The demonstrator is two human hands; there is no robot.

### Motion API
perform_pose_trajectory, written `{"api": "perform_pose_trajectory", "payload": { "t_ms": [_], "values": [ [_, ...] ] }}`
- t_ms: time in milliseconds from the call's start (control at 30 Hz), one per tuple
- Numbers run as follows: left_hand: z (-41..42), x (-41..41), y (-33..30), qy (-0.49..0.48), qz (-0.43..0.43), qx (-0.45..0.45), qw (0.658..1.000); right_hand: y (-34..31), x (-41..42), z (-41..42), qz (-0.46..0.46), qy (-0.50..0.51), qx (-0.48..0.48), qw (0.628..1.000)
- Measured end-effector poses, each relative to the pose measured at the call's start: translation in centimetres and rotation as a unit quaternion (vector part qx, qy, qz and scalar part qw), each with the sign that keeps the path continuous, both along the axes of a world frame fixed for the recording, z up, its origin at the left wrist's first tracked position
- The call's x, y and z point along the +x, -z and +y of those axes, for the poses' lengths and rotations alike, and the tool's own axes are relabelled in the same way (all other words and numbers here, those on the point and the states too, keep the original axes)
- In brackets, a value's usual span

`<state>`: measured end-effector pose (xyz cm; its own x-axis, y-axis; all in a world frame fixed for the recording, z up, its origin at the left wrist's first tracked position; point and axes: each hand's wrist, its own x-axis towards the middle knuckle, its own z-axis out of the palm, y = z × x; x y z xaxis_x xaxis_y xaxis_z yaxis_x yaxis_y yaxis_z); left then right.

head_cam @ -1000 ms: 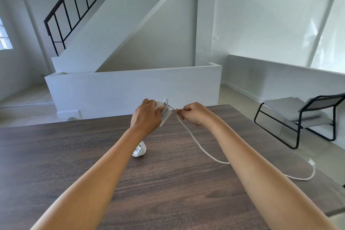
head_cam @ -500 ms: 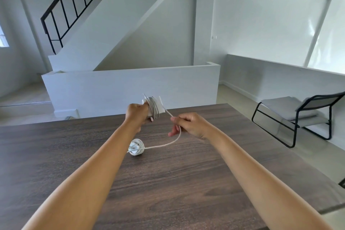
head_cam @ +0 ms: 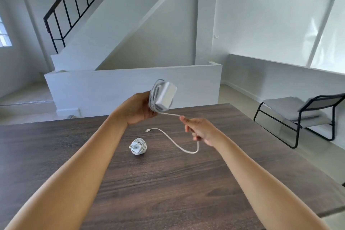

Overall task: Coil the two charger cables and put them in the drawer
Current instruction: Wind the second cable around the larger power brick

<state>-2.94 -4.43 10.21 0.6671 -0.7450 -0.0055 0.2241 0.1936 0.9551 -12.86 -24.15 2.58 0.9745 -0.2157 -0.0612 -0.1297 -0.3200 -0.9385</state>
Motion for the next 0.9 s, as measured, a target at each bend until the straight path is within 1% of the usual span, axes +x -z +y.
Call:
{"api": "perform_pose_trajectory", "payload": {
  "t_ms": [33, 100, 200, 267, 333, 367, 400, 433, 500, 533, 567, 600, 667, 700, 733, 833, 900],
  "values": [
    [0.3, -0.2, -0.2, 0.03, -0.053, 0.05, 0.997, -0.4, 0.2, -0.4, -0.021, 0.041, -0.027, 0.999],
    [0.7, -0.3, -0.2, 0.066, -0.159, 0.165, 0.971, -1.4, 0.6, -0.9, -0.061, 0.096, -0.074, 0.991],
    [0.7, 0.0, 0.7, 0.049, -0.265, 0.293, 0.917, -3.4, 1.2, -1.4, -0.122, 0.143, -0.147, 0.971],
    [0.4, 0.3, 1.5, 0.02, -0.334, 0.348, 0.876, -4.4, 1.6, -1.1, -0.147, 0.148, -0.213, 0.955],
    [-0.3, 0.8, 2.4, -0.02, -0.419, 0.402, 0.814, -4.9, 1.8, -0.1, -0.16, 0.141, -0.26, 0.942],
    [-0.7, 1.0, 2.8, -0.04, -0.447, 0.421, 0.788, -5.1, 1.7, 0.5, -0.164, 0.135, -0.272, 0.939],
    [-1.1, 1.2, 3.2, -0.065, -0.459, 0.433, 0.773, -5.3, 1.5, 1.0, -0.165, 0.124, -0.28, 0.938],
    [-1.3, 1.3, 3.5, -0.095, -0.46, 0.437, 0.767, -5.6, 1.3, 1.5, -0.162, 0.108, -0.28, 0.94],
    [-1.6, 1.8, 4.1, -0.164, -0.447, 0.427, 0.769, -5.8, 0.7, 2.3, -0.141, 0.065, -0.263, 0.952],
    [-1.7, 2.1, 4.4, -0.198, -0.429, 0.415, 0.778, -5.8, 0.4, 2.6, -0.13, 0.039, -0.253, 0.958],
    [-1.8, 2.2, 4.5, -0.227, -0.396, 0.39, 0.8, -5.7, 0.1, 2.9, -0.121, 0.015, -0.241, 0.963],
    [-2.0, 2.2, 4.5, -0.253, -0.342, 0.351, 0.834, -5.5, -0.2, 3.2, -0.113, -0.008, -0.229, 0.967],
    [-2.4, 1.7, 4.2, -0.292, -0.188, 0.253, 0.903, -4.6, -0.3, 3.5, -0.099, -0.037, -0.196, 0.975],
    [-2.7, 1.4, 3.9, -0.3, -0.112, 0.2, 0.926, -4.0, -0.3, 3.6, -0.091, -0.045, -0.178, 0.979],
    [-2.8, 1.1, 3.6, -0.304, -0.049, 0.153, 0.939, -3.4, -0.3, 3.6, -0.079, -0.056, -0.16, 0.982],
    [-2.7, 1.1, 2.6, -0.292, 0.081, 0.022, 0.953, -1.3, -0.2, 3.3, -0.027, -0.108, -0.13, 0.985],
    [-2.1, 1.8, 2.1, -0.273, 0.108, -0.014, 0.956, -0.1, -0.3, 2.5, -0.008, -0.121, -0.132, 0.984]
  ]
}}
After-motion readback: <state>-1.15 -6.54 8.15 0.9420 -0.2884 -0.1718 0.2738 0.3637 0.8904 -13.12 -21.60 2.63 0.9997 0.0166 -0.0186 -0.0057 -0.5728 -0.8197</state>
